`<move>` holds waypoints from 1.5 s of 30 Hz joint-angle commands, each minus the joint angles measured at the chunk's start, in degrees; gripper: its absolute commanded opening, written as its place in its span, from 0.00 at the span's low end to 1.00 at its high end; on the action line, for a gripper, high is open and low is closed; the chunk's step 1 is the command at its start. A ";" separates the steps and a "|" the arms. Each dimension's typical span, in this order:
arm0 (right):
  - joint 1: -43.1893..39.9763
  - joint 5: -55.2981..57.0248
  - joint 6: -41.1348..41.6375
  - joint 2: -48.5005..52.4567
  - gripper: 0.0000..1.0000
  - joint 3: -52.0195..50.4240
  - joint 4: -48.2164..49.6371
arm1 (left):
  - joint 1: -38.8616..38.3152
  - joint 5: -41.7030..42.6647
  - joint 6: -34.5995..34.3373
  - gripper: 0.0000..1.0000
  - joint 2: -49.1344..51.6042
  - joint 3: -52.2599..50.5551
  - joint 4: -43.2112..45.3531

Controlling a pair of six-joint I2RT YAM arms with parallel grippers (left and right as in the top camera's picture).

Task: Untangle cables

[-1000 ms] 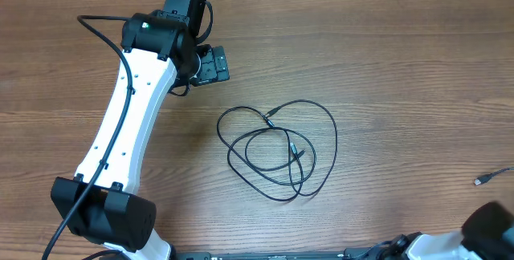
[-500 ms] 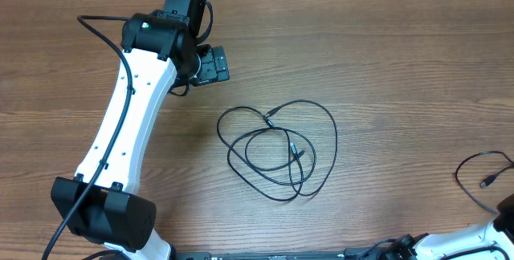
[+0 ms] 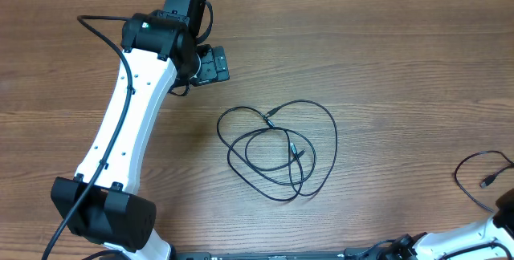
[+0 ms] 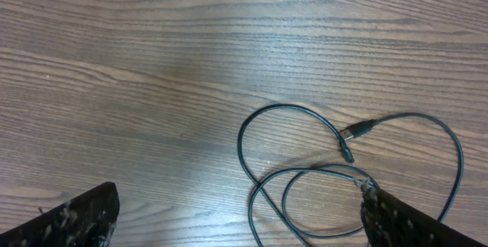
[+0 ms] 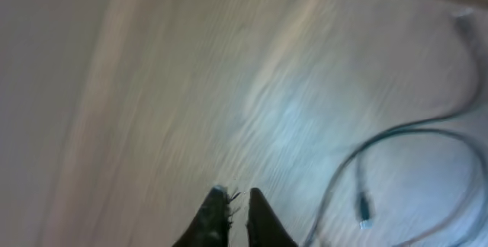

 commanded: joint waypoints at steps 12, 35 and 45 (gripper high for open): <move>19.28 -8.48 -16.59 0.02 0.80 0.09 -7.89 | -0.39 0.28 0.04 1.00 -1.40 0.85 -0.11; 48.02 -6.32 -22.23 0.02 0.97 -21.27 -9.81 | -0.39 0.28 0.04 1.00 -1.40 0.85 -0.11; 59.82 -5.07 -25.24 0.02 0.93 -34.10 -1.44 | -0.39 0.28 0.04 1.00 -1.40 0.85 -0.11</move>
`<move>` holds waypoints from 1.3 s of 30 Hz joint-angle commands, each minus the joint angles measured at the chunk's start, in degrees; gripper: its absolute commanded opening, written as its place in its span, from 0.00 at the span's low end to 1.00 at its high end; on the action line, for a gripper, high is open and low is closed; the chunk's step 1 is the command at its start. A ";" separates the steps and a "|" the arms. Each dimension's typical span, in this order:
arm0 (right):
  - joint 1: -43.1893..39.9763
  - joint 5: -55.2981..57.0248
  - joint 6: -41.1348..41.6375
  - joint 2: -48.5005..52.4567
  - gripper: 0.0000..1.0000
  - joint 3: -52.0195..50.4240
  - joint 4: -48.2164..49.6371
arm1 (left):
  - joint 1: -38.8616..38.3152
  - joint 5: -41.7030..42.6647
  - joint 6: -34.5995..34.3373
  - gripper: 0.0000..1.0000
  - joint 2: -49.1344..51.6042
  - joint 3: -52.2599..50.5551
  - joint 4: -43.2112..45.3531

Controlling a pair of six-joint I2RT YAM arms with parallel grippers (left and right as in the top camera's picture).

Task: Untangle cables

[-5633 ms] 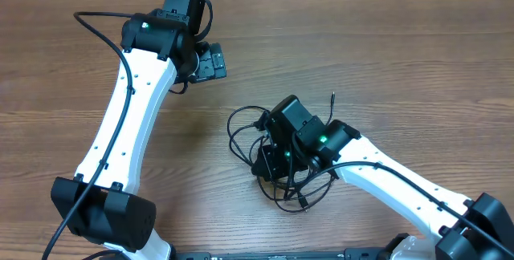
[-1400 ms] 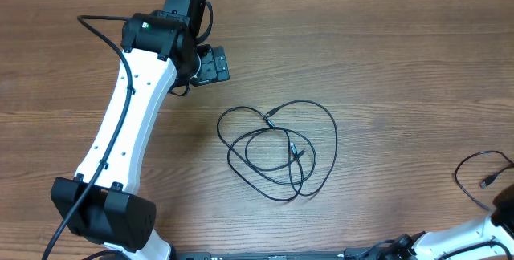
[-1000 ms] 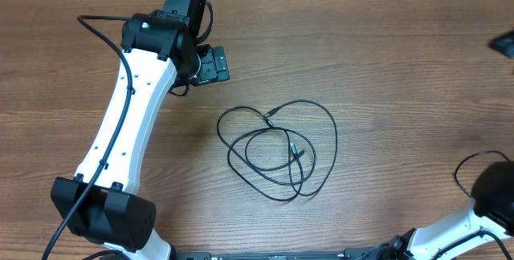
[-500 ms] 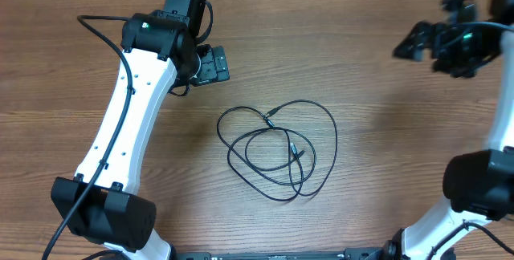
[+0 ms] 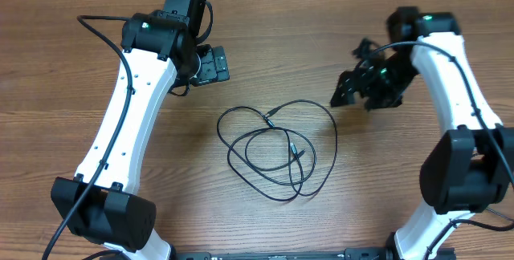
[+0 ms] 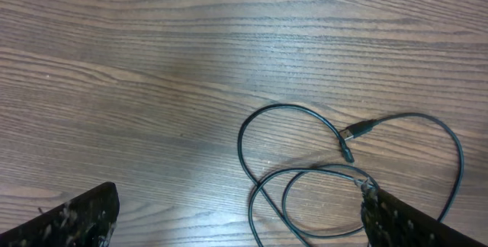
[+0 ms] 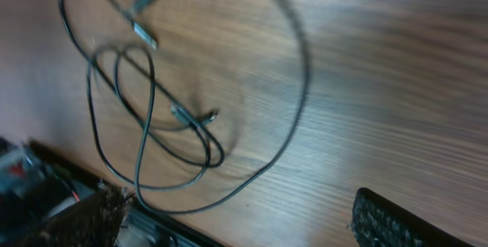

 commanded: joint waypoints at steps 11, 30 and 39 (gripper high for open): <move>9.18 -8.63 -5.60 0.02 0.94 -14.91 10.19 | -0.37 0.26 0.04 1.00 -1.40 0.85 -0.09; 10.82 -12.28 -5.62 0.02 0.83 -29.77 27.47 | -0.37 0.28 0.04 0.99 -1.40 0.85 -0.09; 10.82 -16.46 -5.38 0.02 0.53 -38.42 37.92 | -0.39 0.28 0.04 1.00 -1.40 0.85 -0.11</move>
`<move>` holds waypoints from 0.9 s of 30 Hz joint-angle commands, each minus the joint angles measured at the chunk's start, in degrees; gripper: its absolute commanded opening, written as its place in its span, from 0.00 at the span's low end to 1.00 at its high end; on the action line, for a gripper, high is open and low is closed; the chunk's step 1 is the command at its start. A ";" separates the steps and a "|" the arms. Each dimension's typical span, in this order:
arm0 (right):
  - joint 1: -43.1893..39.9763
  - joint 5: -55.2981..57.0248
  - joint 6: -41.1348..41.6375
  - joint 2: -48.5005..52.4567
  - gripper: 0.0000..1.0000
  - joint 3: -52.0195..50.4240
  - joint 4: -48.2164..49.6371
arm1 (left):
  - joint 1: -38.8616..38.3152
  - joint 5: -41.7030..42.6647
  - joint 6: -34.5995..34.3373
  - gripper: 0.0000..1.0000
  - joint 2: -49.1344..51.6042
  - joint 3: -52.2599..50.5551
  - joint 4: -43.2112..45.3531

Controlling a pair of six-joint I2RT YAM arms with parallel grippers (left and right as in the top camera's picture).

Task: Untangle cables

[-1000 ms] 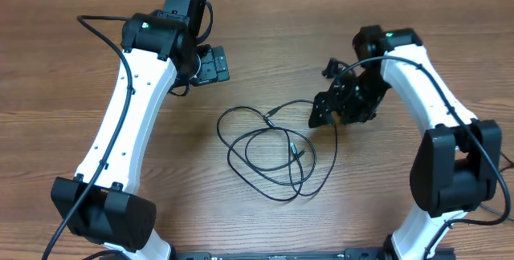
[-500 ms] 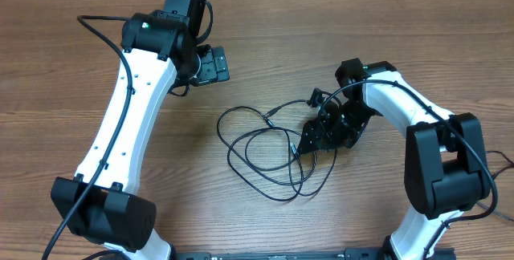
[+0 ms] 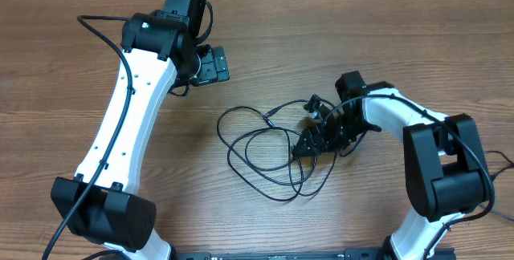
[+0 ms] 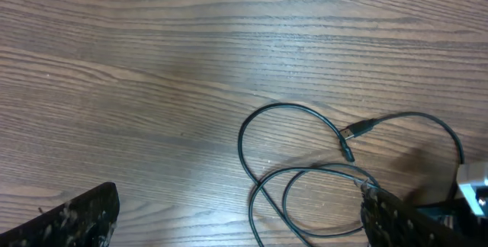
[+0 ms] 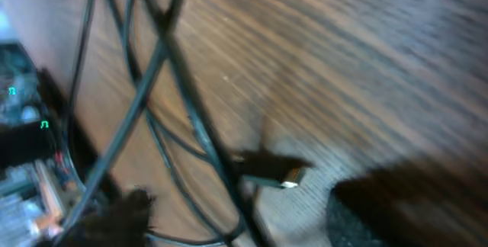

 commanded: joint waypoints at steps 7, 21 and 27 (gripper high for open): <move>-0.07 0.48 0.02 0.70 0.31 -2.40 1.62 | -0.39 0.26 0.04 1.00 -1.40 0.85 0.02; -2.93 0.90 7.93 0.59 0.04 1.03 -0.76 | -0.37 0.28 0.04 1.00 -1.40 0.87 0.02; -3.28 3.69 7.32 -0.37 0.04 8.35 -10.56 | -0.39 0.28 0.04 1.00 -1.40 0.85 0.02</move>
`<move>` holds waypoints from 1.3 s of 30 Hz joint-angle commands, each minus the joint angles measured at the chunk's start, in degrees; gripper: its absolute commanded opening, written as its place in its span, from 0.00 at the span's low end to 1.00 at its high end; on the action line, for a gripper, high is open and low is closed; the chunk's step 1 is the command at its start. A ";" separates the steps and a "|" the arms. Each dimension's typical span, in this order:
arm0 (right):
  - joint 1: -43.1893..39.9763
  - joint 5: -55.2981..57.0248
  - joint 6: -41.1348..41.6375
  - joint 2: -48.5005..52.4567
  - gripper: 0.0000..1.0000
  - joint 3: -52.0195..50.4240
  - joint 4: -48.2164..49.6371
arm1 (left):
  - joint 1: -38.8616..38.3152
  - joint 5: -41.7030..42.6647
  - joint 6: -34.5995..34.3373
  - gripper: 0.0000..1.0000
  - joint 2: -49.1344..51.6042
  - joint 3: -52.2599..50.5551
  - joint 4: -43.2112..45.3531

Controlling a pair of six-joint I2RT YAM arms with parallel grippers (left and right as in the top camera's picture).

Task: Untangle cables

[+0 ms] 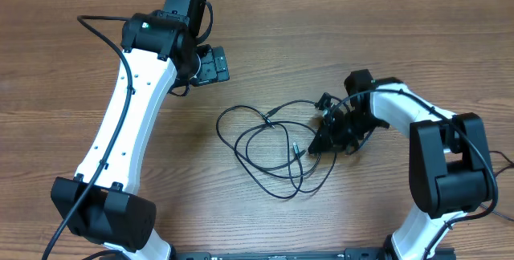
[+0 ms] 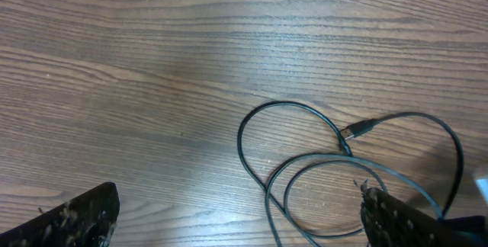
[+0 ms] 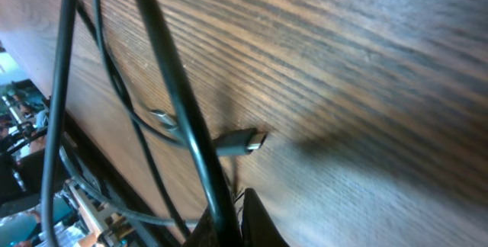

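Observation:
A thin black cable (image 1: 269,149) lies in tangled loops at the table's centre, with one plug (image 1: 269,118) near its top. My right gripper (image 1: 317,142) is low at the tangle's right side, shut on a strand. In the right wrist view the fingers (image 3: 248,220) pinch the cable (image 3: 175,102), and a metal plug (image 3: 242,140) lies just beyond. My left gripper (image 1: 212,65) hovers open to the upper left, well clear of the cable. The left wrist view shows its wide-apart fingers (image 2: 76,215) and the loops (image 2: 305,163) with a plug (image 2: 358,130).
The wooden table (image 1: 385,35) fills the overhead view. A bit of a second dark cable (image 1: 504,158) shows at the right edge, behind the right arm. The left arm's white link (image 1: 128,123) slants over the table's left side.
My right gripper was open around the tangle's right strands and is now shut on one. It sits slightly further right, and the loops have shifted with it. The left arm is unchanged.
At first the right arm was nearly out of the overhead view, gripper shut, beside another cable at the right edge. Then it stood open over the table's right side. Then it was low at the tangle, open. Now it grips a strand. The left gripper stayed open throughout.

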 commanded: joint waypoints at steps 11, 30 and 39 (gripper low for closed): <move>-0.07 7.91 1.68 -8.22 0.04 17.20 -12.70 | -0.39 0.28 0.04 1.00 -1.40 0.85 0.04; -0.07 15.56 6.29 -21.00 0.04 50.53 -25.62 | -0.39 0.26 0.04 0.99 -1.40 0.85 0.04; -0.07 18.27 6.25 -23.02 0.04 71.23 -25.99 | -0.39 0.28 0.04 0.99 -1.40 0.85 0.04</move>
